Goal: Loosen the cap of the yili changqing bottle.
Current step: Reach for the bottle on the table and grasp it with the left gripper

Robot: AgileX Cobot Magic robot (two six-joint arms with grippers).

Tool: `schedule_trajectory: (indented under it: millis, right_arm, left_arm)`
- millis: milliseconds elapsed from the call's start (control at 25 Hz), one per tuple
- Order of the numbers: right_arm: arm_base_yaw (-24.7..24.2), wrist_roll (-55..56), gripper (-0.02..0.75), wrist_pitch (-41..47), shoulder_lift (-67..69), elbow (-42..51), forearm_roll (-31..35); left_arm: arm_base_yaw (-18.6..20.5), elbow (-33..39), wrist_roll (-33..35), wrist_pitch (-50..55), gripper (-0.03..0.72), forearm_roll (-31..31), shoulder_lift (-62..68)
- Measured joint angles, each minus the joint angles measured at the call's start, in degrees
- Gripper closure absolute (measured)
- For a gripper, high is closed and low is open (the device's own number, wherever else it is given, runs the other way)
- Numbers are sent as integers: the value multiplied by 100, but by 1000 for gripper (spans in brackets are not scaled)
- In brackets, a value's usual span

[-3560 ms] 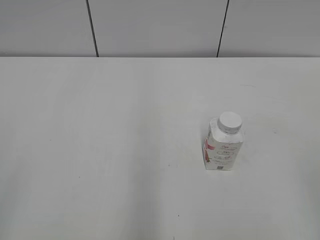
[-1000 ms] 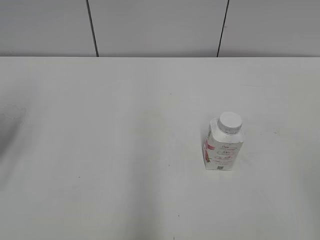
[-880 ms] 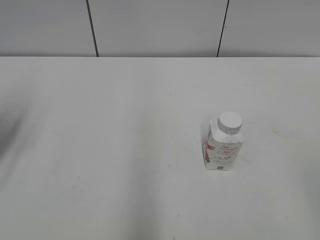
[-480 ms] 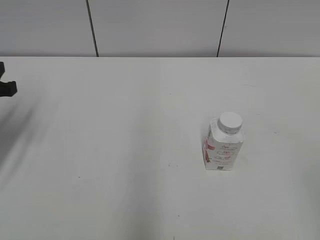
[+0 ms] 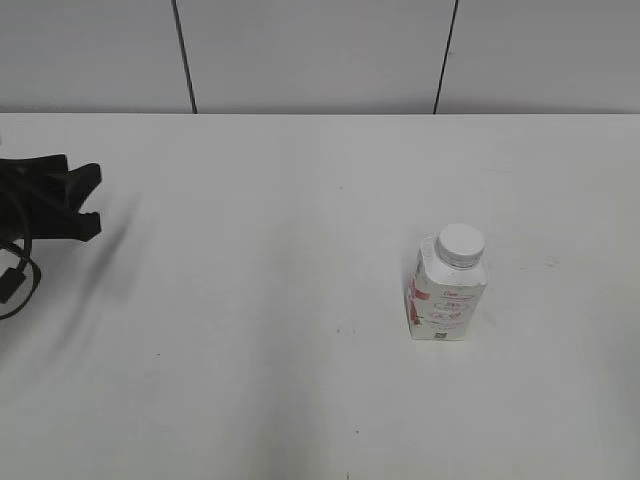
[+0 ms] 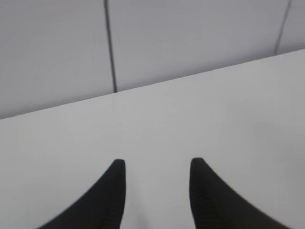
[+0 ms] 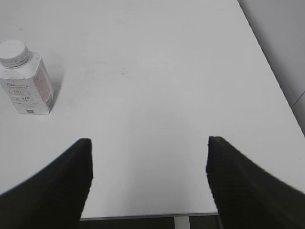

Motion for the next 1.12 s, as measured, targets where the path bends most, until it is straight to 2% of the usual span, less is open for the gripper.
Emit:
schedule_trajectory:
  millis: [160, 400, 560, 760, 1000, 1120]
  right_arm:
    - [0, 0, 153, 0, 0, 0, 0]
    - [0, 0, 153, 0, 0, 0, 0]
    - [0, 0, 153, 0, 0, 0, 0]
    - [0, 0, 153, 0, 0, 0, 0]
    - [0, 0, 153, 0, 0, 0, 0]
    - [0, 0, 153, 0, 0, 0, 0]
  left_arm:
    - [0, -336, -302, -40, 404, 853, 260]
    - [-5, -1118, -977, -85, 404, 2869, 678]
    - [-43, -1624, -1072, -91, 396, 3814, 1027]
    - [-356, -2154, -1084, -80, 321, 4502, 1475]
    - [-916, -2439, -1127, -56, 177, 4587, 1695]
    - [-1258, -2565, -1292, -37, 136, 4578, 1695]
